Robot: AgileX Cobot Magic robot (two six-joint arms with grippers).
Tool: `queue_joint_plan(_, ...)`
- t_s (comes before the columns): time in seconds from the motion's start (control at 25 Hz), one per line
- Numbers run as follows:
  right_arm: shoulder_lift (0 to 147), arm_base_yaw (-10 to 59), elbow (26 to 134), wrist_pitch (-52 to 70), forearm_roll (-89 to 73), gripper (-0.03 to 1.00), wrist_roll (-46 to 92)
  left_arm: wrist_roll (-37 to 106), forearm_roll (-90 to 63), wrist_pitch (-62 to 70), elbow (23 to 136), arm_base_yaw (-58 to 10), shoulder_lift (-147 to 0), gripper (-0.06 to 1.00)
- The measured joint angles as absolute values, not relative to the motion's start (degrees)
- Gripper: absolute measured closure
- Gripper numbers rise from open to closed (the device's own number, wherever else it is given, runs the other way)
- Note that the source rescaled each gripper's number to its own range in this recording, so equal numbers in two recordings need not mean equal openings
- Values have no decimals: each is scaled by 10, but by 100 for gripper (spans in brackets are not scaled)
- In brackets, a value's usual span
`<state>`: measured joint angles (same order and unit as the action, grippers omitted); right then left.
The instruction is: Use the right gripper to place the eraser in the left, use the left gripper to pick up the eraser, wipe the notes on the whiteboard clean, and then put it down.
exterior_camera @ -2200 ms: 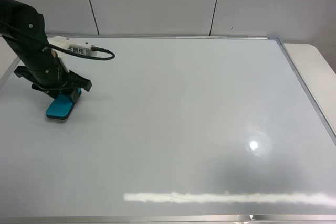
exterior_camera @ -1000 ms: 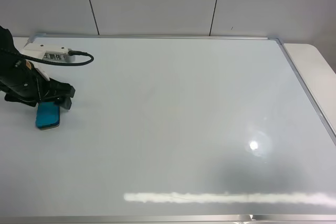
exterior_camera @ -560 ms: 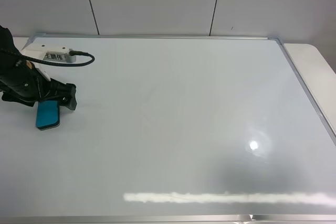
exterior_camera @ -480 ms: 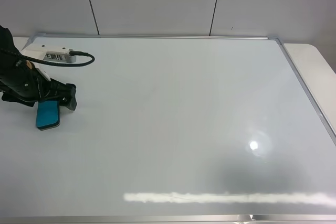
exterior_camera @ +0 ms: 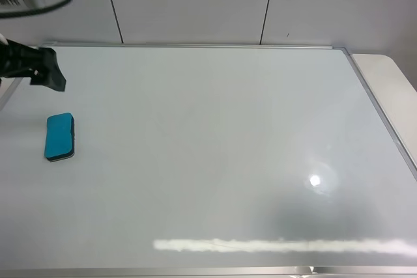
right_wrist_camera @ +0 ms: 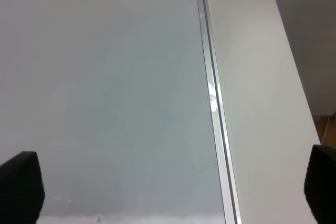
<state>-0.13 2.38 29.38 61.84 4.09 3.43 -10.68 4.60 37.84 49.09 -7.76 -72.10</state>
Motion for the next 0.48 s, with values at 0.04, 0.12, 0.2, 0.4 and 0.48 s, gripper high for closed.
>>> queue_joint_plan(0.04,-1,24,294,618,41,-3,34,-107,49,393,496,-78,-687,-5)
queue_joint_plan(0.12,-1,24,294,618,41,-3,34,-107,58,414,506,-78,-626,-5)
queue_joint_plan(0.2,-1,24,294,618,41,-3,34,-107,74,428,512,-78,-557,-5)
queue_joint_plan(0.4,-1,24,294,618,41,-3,34,-107,88,468,516,-78,-394,-5)
queue_joint_plan(0.48,-1,24,294,618,41,-3,34,-106,79,506,516,-78,-321,-5)
